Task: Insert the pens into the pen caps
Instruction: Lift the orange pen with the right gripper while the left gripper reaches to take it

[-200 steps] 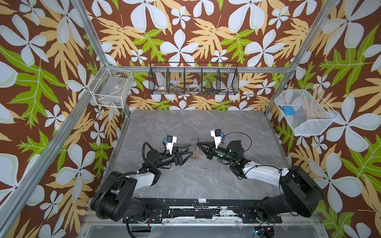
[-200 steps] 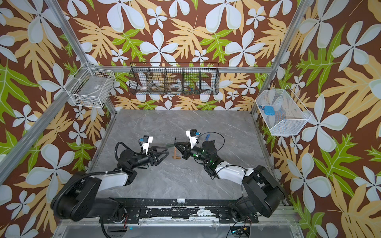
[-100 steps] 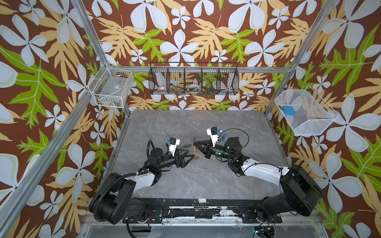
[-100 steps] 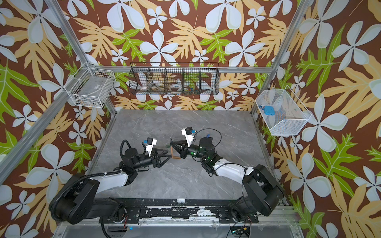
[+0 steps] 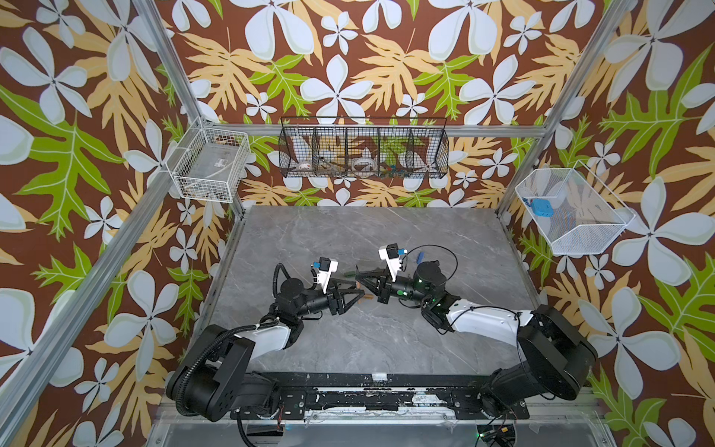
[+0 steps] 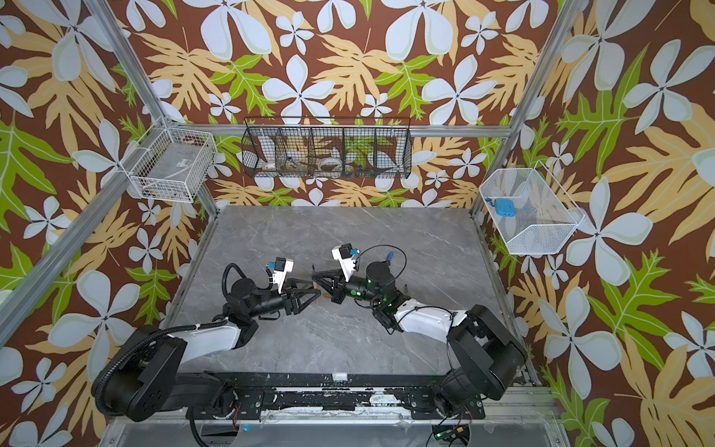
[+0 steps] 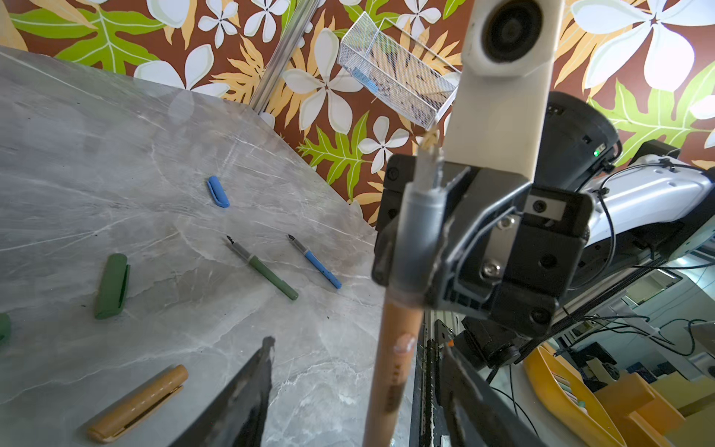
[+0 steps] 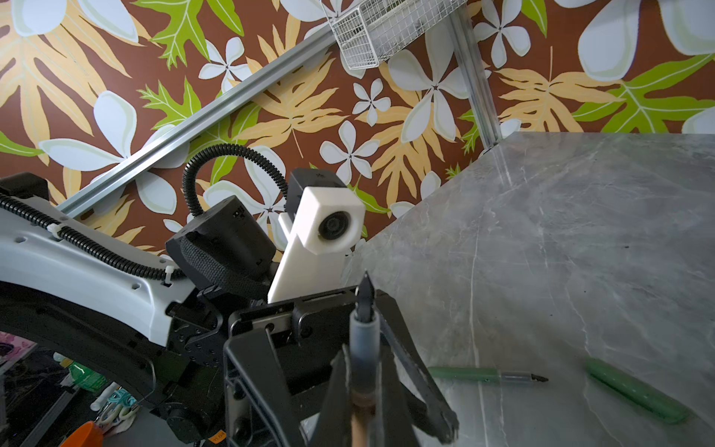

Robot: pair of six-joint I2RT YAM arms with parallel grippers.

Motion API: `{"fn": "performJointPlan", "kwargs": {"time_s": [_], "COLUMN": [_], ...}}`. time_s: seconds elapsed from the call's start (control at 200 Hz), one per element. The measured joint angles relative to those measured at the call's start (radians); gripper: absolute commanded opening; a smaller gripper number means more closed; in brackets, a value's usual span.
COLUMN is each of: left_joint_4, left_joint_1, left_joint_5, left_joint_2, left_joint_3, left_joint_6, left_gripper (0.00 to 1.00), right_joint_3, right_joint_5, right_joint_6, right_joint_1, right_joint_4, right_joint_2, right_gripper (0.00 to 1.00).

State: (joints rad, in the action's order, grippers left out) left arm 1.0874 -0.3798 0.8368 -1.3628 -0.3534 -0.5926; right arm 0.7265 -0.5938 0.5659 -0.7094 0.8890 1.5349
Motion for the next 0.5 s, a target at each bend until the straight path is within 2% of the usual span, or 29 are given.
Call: {"fn": "performJointPlan", "kwargs": {"time_s": [0.365,0.5], "left_joint_4": [0.000,0.000], "left_joint_1": [-0.001,-0.001], "left_joint_5": [0.013,0.015], "left_joint_2": [-0.005,-0.006], "left_joint_3": [-0.003,-0.006], "left_joint_6": [-0.001,-0.001], "left_gripper": [0.46,0.31], "right_joint_3": [-0.004,-0.002], "right_joint_5": [0.000,0.000], "right_joint_6": [0.056,0.062], "right_joint_1": [-0.005,-0.006], "right_joint_4": [0.122,0.143], "right_joint_2": [0.048,0.064], "right_gripper": [0.00,0.00]}}
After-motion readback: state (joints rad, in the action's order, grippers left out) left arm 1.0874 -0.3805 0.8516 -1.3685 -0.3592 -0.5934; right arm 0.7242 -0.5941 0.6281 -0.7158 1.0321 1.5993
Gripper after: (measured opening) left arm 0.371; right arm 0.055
